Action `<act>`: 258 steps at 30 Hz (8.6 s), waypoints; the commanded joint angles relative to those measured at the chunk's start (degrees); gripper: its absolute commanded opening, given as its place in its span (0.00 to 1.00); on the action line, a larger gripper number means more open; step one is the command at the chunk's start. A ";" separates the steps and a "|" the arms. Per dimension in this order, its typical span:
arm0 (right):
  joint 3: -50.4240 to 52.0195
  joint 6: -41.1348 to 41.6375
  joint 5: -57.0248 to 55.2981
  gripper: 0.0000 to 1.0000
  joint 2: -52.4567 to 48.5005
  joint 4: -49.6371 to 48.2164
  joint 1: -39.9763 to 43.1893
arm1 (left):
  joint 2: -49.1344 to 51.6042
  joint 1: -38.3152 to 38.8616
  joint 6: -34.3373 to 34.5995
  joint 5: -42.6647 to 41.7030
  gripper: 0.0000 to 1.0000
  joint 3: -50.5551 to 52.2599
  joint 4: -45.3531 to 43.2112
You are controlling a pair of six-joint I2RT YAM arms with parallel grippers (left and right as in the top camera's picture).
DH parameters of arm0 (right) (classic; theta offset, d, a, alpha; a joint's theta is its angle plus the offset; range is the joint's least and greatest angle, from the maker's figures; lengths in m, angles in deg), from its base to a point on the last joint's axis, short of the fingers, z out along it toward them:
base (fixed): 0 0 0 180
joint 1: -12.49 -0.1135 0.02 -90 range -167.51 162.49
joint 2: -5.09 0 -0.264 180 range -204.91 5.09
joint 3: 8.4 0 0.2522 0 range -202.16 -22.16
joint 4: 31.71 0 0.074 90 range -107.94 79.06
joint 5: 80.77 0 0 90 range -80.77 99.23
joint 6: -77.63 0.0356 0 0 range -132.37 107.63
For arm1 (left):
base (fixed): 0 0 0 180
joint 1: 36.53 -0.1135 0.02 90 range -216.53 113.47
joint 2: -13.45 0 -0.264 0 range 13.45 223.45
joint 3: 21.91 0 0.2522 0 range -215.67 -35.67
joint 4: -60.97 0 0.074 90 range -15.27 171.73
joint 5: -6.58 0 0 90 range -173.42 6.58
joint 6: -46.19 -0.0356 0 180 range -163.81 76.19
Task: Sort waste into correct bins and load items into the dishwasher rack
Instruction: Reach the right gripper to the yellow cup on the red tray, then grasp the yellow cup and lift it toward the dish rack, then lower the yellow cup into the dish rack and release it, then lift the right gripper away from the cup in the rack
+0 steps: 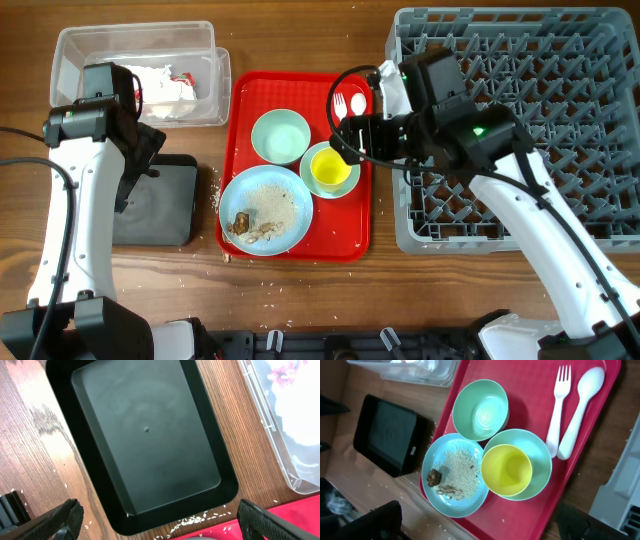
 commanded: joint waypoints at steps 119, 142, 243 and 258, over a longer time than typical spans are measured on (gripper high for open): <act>-24.96 -22.08 28.09 0.04 -17.33 11.82 41.53 | -0.96 -0.26 -0.09 0.52 1.00 0.13 -0.02; 2.75 -18.80 58.95 0.04 -25.97 -2.71 51.17 | -0.96 -0.26 -0.09 0.52 1.00 0.13 -0.02; 2.54 2.21 -16.33 0.05 -12.90 -6.93 32.96 | -0.96 -0.26 -0.09 0.52 1.00 0.13 -0.02; -2.19 4.90 -19.74 0.04 -2.67 11.96 32.96 | -0.96 -0.26 -0.09 0.52 1.00 0.13 -0.02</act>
